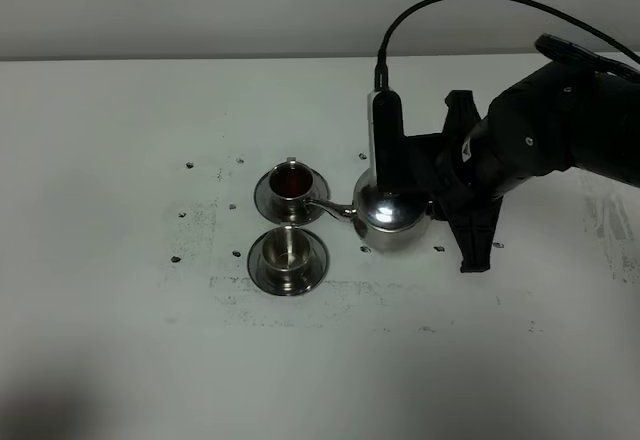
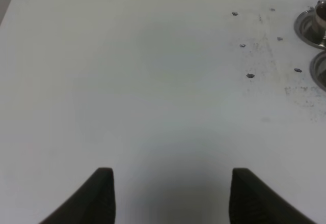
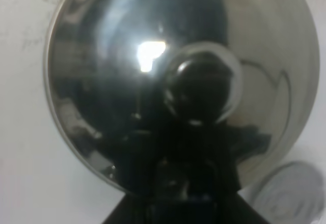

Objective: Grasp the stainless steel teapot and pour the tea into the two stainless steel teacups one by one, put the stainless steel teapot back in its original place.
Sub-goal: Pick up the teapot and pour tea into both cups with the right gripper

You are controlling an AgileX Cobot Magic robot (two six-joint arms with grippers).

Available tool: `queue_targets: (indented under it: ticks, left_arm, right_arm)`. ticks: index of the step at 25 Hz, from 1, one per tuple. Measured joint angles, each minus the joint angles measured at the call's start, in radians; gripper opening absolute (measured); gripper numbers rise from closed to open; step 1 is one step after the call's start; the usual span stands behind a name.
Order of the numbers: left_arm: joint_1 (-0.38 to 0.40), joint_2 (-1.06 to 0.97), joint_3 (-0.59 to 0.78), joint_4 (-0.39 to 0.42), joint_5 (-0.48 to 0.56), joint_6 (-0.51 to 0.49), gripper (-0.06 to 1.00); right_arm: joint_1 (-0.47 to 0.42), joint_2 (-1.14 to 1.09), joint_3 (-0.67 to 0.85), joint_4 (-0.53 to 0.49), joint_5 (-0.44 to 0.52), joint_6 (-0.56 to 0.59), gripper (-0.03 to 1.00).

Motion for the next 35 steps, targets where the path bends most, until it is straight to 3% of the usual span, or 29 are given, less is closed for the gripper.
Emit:
queue_targets:
  ticks: [8, 17, 35]
  left_arm:
    - [0.0, 0.0, 0.0, 0.0, 0.0, 0.0, 0.49]
    - [0.0, 0.0, 0.0, 0.0, 0.0, 0.0, 0.49]
    - [0.0, 0.0, 0.0, 0.0, 0.0, 0.0, 0.49]
  right_arm:
    - [0.041, 0.009, -0.018, -0.123, -0.04, -0.019, 0.2]
    - [0.067, 0.096, -0.129, -0.178, 0.105, -0.053, 0.2]
    - [0.128, 0.175, -0.2, -0.347, 0.15, -0.066, 0.2]
